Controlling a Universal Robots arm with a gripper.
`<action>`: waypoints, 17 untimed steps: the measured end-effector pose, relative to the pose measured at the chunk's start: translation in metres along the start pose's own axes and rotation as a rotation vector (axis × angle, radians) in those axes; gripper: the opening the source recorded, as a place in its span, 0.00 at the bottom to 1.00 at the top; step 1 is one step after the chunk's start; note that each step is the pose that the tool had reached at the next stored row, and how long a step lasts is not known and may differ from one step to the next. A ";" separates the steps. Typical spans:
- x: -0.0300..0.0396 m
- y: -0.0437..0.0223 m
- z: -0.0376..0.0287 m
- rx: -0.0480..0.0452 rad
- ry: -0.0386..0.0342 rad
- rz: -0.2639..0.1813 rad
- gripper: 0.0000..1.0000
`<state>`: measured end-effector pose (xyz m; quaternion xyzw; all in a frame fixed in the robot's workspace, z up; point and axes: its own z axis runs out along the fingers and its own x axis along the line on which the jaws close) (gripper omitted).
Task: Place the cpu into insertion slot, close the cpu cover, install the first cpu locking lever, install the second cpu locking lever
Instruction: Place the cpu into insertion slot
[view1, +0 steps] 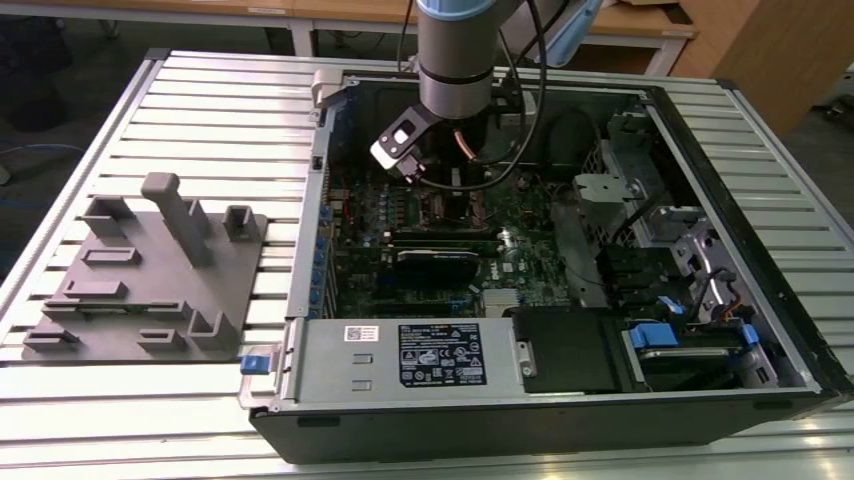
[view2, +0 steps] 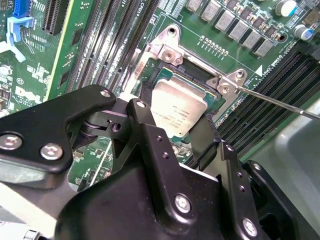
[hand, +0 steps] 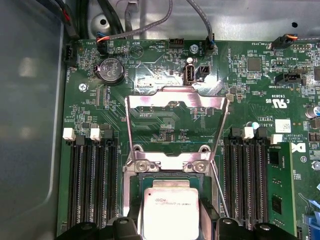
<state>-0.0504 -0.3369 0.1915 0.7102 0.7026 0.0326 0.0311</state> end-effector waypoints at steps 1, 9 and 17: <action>0.0000 0.0000 0.0000 0.0000 0.0000 0.000 0.54; -0.0001 -0.0002 0.0012 0.0002 -0.0004 0.000 0.54; 0.0002 0.0000 0.0019 -0.0009 0.0014 0.000 0.55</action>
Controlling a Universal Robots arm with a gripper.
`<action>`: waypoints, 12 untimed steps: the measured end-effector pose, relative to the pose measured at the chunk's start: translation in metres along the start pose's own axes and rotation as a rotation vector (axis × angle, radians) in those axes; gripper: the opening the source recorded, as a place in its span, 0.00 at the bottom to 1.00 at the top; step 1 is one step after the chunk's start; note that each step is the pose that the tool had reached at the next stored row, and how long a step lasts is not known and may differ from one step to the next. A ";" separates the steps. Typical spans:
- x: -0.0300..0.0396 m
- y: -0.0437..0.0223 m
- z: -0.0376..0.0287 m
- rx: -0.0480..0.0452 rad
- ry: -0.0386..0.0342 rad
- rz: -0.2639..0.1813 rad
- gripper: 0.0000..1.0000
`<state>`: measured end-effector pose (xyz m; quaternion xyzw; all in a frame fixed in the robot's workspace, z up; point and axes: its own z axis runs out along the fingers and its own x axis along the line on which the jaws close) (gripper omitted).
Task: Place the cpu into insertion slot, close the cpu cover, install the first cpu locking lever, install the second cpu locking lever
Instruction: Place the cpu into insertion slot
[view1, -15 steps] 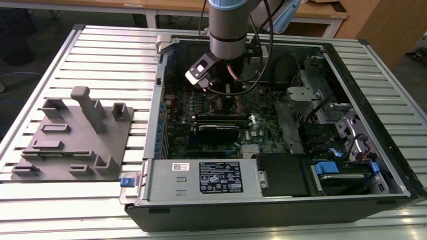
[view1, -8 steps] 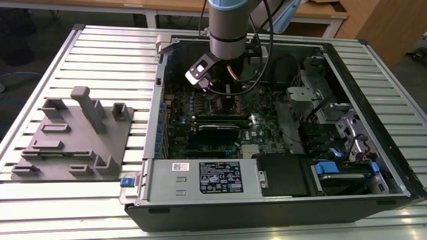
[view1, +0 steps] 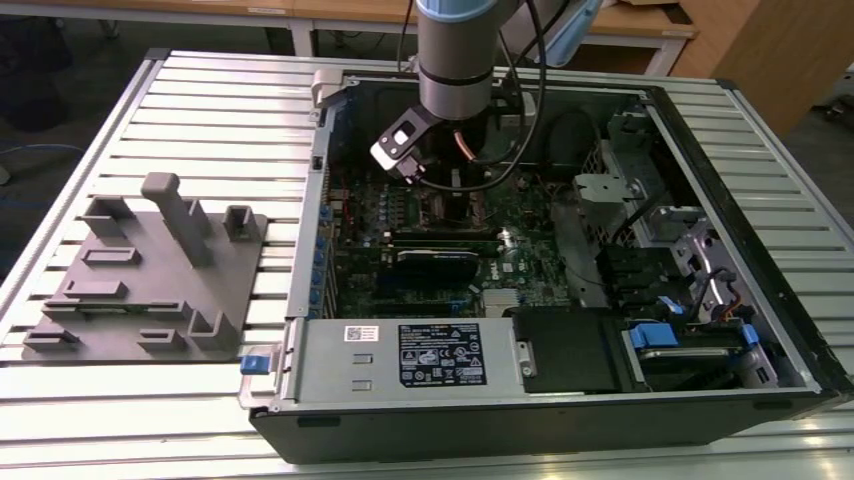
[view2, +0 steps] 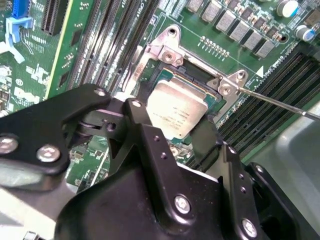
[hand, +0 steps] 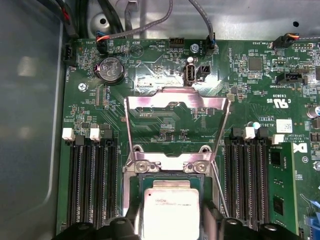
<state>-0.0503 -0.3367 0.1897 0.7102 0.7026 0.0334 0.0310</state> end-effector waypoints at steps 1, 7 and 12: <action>0.0000 0.0000 -0.0001 0.0003 -0.0003 0.000 0.55; -0.0002 0.0003 -0.0048 0.0008 -0.0011 0.000 0.61; -0.0001 0.0015 -0.0179 0.0008 -0.0010 0.000 0.61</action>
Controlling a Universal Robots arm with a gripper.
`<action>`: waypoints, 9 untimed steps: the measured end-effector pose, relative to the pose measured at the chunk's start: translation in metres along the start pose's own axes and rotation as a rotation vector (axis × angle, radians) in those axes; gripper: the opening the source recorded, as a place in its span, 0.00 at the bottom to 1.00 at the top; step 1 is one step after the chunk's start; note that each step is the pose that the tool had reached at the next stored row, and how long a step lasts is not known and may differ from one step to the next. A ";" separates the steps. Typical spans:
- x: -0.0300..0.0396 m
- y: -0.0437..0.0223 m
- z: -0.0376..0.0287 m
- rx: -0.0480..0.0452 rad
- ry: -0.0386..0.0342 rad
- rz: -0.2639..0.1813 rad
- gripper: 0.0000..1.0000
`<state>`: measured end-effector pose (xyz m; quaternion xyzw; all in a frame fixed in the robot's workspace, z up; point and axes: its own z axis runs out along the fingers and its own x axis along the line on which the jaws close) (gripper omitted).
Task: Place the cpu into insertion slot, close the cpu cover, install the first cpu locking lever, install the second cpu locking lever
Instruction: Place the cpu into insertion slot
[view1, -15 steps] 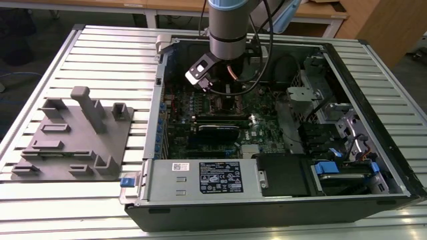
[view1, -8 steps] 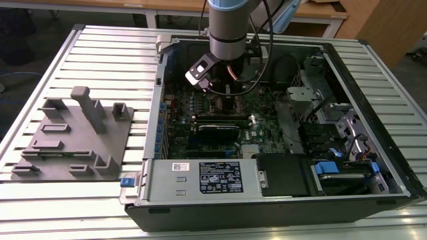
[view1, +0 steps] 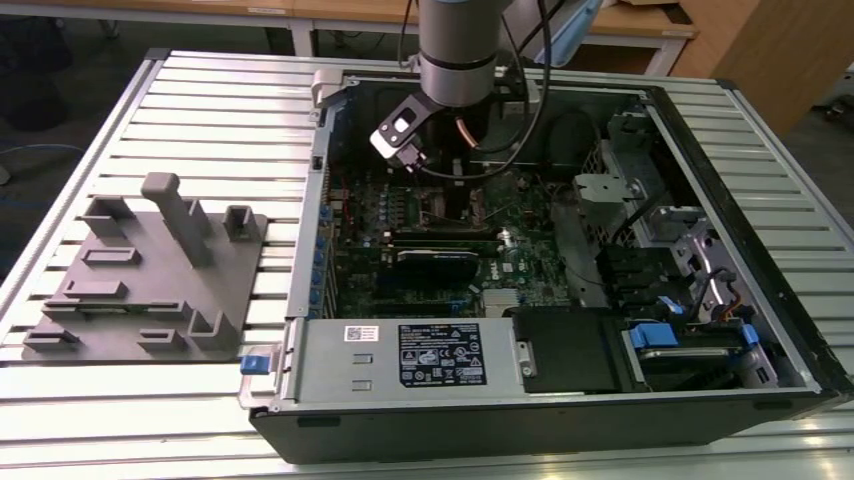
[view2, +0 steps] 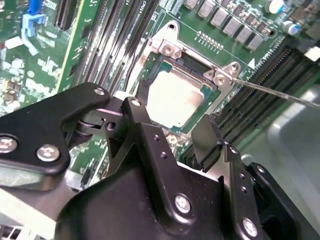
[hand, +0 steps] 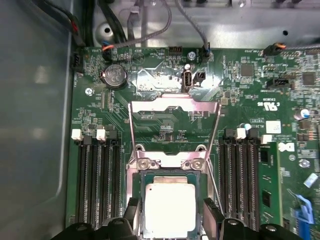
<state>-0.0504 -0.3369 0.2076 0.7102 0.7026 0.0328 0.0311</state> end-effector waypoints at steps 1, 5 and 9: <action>0.0000 0.0001 -0.0016 0.0001 -0.0001 0.000 0.61; 0.0000 0.0002 -0.0017 -0.0001 0.0001 0.000 0.61; 0.0000 0.0002 -0.0018 0.0000 0.0001 0.000 0.53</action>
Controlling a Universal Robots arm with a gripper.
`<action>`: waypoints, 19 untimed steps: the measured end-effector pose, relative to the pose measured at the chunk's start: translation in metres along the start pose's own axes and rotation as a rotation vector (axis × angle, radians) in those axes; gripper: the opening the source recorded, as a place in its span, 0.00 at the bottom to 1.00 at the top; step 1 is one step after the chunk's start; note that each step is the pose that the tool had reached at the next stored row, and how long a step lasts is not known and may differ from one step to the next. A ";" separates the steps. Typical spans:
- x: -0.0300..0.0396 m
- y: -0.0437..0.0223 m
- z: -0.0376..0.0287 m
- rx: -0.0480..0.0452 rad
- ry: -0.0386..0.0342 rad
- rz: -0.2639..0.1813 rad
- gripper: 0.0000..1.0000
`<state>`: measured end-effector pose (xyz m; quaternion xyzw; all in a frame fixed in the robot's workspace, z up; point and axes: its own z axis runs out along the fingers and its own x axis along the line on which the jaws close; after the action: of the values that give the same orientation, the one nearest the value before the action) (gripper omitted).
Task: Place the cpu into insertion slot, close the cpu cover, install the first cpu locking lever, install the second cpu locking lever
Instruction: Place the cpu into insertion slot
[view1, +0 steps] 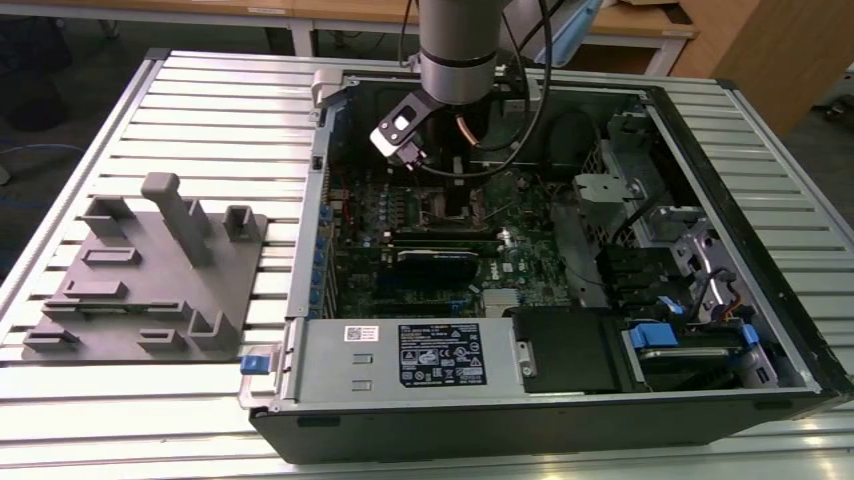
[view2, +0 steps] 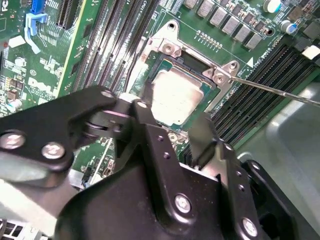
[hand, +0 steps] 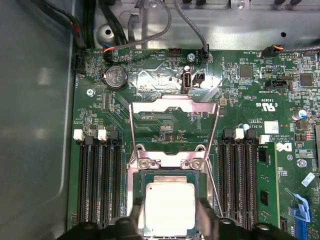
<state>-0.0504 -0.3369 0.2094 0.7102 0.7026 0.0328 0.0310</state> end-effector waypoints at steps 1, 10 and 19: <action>0.0000 0.0000 0.0000 0.0000 0.0000 0.000 0.53; 0.0000 0.0000 -0.0001 0.0001 -0.0001 0.000 0.18; 0.0000 0.0013 0.0002 0.0568 -0.0007 0.000 0.10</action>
<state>-0.0491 -0.3369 0.2093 0.7108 0.7032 0.0126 0.0111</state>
